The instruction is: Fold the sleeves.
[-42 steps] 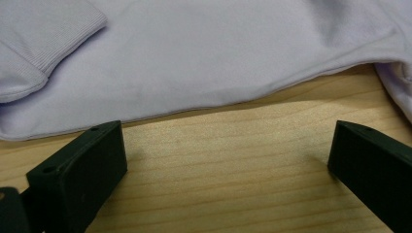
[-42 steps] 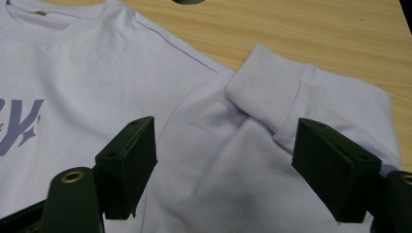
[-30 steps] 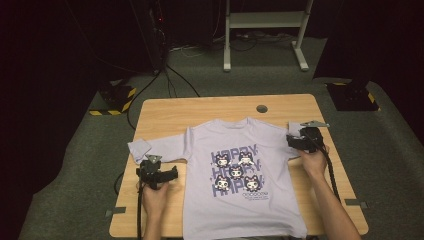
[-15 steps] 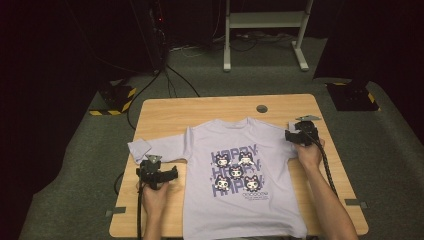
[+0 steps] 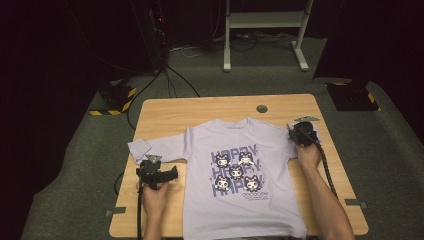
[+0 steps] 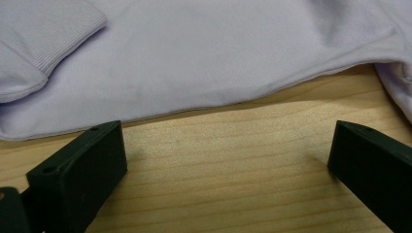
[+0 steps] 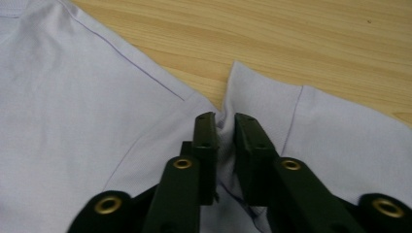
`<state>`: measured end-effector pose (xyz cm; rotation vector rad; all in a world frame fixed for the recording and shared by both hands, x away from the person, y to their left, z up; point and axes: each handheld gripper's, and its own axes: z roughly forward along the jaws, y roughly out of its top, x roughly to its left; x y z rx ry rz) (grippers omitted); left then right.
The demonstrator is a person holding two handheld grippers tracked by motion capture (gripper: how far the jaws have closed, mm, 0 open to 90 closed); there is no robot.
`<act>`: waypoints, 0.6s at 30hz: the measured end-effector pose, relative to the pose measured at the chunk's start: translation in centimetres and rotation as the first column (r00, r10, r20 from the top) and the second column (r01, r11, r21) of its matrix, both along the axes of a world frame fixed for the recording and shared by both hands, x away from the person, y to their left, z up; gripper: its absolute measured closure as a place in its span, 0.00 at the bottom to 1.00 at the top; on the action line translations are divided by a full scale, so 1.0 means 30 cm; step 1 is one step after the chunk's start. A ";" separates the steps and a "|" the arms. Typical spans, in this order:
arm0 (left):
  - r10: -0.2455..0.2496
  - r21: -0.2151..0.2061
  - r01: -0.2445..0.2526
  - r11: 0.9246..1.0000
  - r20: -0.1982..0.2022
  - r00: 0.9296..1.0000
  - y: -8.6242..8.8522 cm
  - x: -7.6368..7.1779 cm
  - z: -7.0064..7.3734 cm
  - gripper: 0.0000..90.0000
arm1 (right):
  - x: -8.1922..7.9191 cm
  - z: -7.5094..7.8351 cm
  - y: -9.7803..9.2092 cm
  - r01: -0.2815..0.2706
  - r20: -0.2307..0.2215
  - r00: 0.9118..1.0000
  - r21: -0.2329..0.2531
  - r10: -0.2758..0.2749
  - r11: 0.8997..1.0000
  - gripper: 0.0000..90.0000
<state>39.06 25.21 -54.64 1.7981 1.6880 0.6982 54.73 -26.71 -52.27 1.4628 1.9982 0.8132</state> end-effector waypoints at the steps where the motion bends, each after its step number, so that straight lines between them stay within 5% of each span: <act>1: 0.000 0.000 0.000 1.000 0.000 1.000 0.000 0.000 0.000 0.01 | 0.000 0.000 -0.004 0.001 -0.003 1.000 0.006 -0.001 1.000 0.92; 10: 0.000 0.000 0.000 1.000 0.000 1.000 0.000 0.000 0.000 0.01 | -0.012 0.028 -0.039 -0.006 -0.002 1.000 0.087 0.006 0.996 0.94; 18: 0.000 0.000 0.000 1.000 0.000 1.000 0.000 0.000 0.000 0.01 | -0.056 0.118 -0.056 -0.038 0.078 0.997 0.145 0.027 0.989 0.94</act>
